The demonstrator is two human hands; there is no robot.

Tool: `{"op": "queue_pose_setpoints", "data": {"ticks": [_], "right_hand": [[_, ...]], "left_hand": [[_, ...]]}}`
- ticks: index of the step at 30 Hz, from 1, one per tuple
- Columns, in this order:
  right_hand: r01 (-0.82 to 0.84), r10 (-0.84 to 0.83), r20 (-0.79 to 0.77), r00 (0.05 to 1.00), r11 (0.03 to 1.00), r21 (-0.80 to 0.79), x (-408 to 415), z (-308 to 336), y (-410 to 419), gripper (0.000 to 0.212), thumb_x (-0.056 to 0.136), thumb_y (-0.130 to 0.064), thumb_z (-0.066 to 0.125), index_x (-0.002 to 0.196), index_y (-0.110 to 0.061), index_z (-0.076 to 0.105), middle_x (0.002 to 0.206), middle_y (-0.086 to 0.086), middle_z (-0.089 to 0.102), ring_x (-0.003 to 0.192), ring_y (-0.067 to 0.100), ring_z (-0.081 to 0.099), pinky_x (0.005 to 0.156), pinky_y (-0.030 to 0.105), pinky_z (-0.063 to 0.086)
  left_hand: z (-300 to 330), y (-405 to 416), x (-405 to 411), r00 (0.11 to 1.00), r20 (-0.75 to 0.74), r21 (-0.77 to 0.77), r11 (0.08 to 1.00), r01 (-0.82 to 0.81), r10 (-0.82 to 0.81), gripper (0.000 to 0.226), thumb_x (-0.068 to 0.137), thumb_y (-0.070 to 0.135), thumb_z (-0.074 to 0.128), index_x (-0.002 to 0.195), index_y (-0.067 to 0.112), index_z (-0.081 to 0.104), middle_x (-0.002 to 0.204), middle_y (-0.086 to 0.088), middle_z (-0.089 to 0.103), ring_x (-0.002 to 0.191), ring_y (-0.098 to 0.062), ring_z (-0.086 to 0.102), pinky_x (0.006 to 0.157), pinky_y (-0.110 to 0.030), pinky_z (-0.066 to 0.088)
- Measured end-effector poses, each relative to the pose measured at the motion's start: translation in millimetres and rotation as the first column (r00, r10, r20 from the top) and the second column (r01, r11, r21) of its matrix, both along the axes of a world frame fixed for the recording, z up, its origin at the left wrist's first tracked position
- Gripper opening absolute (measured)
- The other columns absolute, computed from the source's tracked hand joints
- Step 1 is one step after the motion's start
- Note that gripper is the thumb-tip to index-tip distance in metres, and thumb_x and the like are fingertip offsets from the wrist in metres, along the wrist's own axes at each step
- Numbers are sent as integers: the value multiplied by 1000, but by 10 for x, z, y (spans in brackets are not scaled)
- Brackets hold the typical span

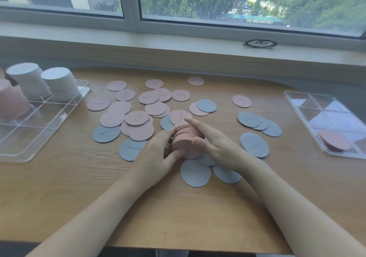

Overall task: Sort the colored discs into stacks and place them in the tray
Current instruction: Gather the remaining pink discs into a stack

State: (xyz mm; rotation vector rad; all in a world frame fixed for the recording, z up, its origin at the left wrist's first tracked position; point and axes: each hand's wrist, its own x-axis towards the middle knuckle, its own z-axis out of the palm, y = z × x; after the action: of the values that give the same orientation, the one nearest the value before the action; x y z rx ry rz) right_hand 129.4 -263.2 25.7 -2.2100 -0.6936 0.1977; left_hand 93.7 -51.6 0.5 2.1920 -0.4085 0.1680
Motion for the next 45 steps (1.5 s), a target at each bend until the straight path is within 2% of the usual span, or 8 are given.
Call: {"op": "queue_pose_setpoints", "data": {"ticks": [4, 7, 15, 19, 25, 34, 40, 45], "right_hand": [[-2, 27, 136, 990, 983, -185, -56, -25, 115, 84, 90, -70, 32, 158, -30, 2, 154, -16, 19, 135, -8, 11, 111, 9, 2], [5, 28, 190, 981, 985, -172, -39, -75, 145, 86, 93, -60, 42, 158, -22, -1, 162, -5, 13, 143, -3, 7, 113, 8, 0], [34, -12, 220, 975, 995, -98, 15, -19, 53, 70, 92, -62, 43, 151, -23, 36, 145, -4, 49, 132, 6, 40, 109, 23, 28], [336, -353, 236, 906, 936, 108, 327, 54, -195, 42, 99, -44, 52, 128, -16, 61, 118, -2, 64, 110, 7, 57, 97, 29, 43], [656, -653, 110, 750, 712, -248, 1176, -33, -910, 51, 98, -37, 56, 141, -11, 48, 145, 8, 40, 131, 25, 44, 106, 35, 33], [655, -471, 457, 755, 511, -556, 1480, -144, -1074, 40, 103, -40, 38, 124, -14, 62, 125, 13, 59, 114, 34, 55, 96, 39, 38], [709, -475, 621, 623, 678, -194, 1015, -90, -892, 40, 101, -33, 34, 86, -6, 60, 68, 16, 62, 74, 41, 57, 60, 38, 38], [447, -471, 280, 836, 882, 148, 366, 71, -391, 28, 102, -30, 47, 91, -11, 65, 77, 7, 67, 76, 28, 60, 69, 42, 47]], "left_hand": [[-77, -8, 30, 1000, -3, 191, 981, -12, 13, 75, 99, 46, 48, 159, 17, 14, 152, 1, 36, 141, -12, 31, 117, -31, 28], [-81, -42, 11, 1000, 5, 242, 970, -16, 16, 80, 100, 54, 37, 159, 16, -1, 160, 0, 21, 146, -12, 15, 122, -28, 13], [-16, 2, 1, 999, -7, 25, 999, -39, 39, 52, 89, 36, 70, 134, 32, 44, 112, 17, 52, 93, 0, 52, 83, -14, 40], [8, 16, 1, 999, -9, 5, 999, -37, 37, 52, 87, 36, 72, 132, 33, 46, 109, 22, 50, 88, 4, 52, 78, -8, 39], [-14, 17, 19, 999, -42, 4, 1000, -21, 21, 55, 88, 39, 71, 136, 39, 44, 108, 20, 48, 89, 5, 53, 79, -4, 39], [9, 3, -17, 998, -66, -28, 1000, -15, 13, 54, 87, 40, 72, 131, 47, 41, 113, 16, 51, 92, 3, 54, 80, -3, 39], [32, -5, -30, 998, -56, -39, 999, -16, 14, 53, 86, 38, 73, 127, 49, 41, 112, 14, 52, 89, 4, 55, 79, -3, 39], [46, -11, -22, 998, -53, -43, 999, -25, 23, 55, 85, 35, 76, 133, 36, 49, 112, 8, 54, 81, 9, 56, 77, -3, 40]]}}
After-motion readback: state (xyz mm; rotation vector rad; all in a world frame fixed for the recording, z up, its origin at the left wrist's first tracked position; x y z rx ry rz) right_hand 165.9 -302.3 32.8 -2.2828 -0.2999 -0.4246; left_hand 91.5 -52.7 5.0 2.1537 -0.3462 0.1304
